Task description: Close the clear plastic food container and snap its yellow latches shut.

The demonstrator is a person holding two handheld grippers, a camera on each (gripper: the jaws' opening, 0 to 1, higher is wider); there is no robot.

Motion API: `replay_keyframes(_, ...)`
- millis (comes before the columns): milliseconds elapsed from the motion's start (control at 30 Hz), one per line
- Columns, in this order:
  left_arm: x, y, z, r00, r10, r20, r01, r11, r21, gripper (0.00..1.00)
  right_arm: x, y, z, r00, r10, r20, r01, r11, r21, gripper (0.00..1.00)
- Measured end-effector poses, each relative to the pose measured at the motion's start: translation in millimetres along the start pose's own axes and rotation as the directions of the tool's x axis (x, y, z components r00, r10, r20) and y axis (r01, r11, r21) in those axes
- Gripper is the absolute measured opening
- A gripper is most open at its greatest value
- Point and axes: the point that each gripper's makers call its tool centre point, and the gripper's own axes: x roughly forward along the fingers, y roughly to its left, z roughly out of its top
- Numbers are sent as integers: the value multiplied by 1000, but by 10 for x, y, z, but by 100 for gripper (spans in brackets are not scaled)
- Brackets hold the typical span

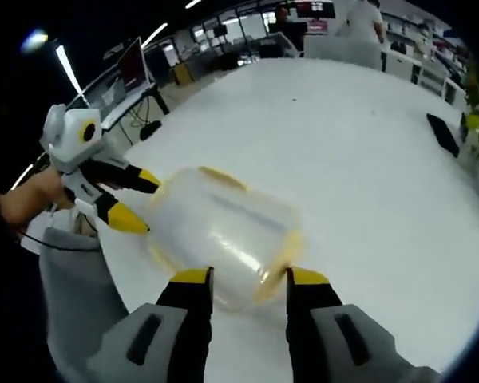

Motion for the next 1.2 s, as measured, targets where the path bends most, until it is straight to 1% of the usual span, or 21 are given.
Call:
replay_keyframes(33, -2, -12, 11, 1000, -3, 4, 3, 1000, 7, 35, 44, 123, 87, 996, 68, 50, -71, 996, 47, 31)
replay_keyframes(67, -9, -17, 9, 1000, -1, -5, 1, 1000, 9, 35, 21, 34, 73, 999, 25, 35, -28, 995, 92, 30)
replay_keyframes(133, -15, -16, 12, 1000, 2, -15, -2, 1000, 7, 35, 0, 26, 60, 999, 24, 28, -25, 998, 53, 30)
replay_keyframes(367, -16, -9, 0, 1000, -6, -19, 6, 1000, -7, 33, 0, 40, 42, 1000, 8, 5, -8, 998, 64, 30)
replay_keyframes(400, -19, -60, -82, 997, -62, -51, 61, 998, -27, 33, -6, 36, 50, 1000, 8, 8, -9, 998, 66, 30)
replay_keyframes(433, 26, 45, -51, 999, -27, -21, 26, 999, -35, 33, -3, 31, 47, 1000, 8, 7, -8, 998, 67, 30)
replay_keyframes(500, -2, 48, -59, 1000, -24, -16, 24, 999, -33, 33, 1, 33, 41, 1000, 4, 1, -4, 998, 65, 30)
replay_keyframes(733, 23, 40, -32, 999, -22, -33, 21, 1000, -22, 33, 2, 20, 26, 1000, -8, 9, 7, 997, 82, 30)
replay_keyframes(1200, 24, 37, -17, 999, -18, -27, 18, 1000, -24, 34, 23, 44, 15, 999, -31, 15, 29, 993, 112, 31)
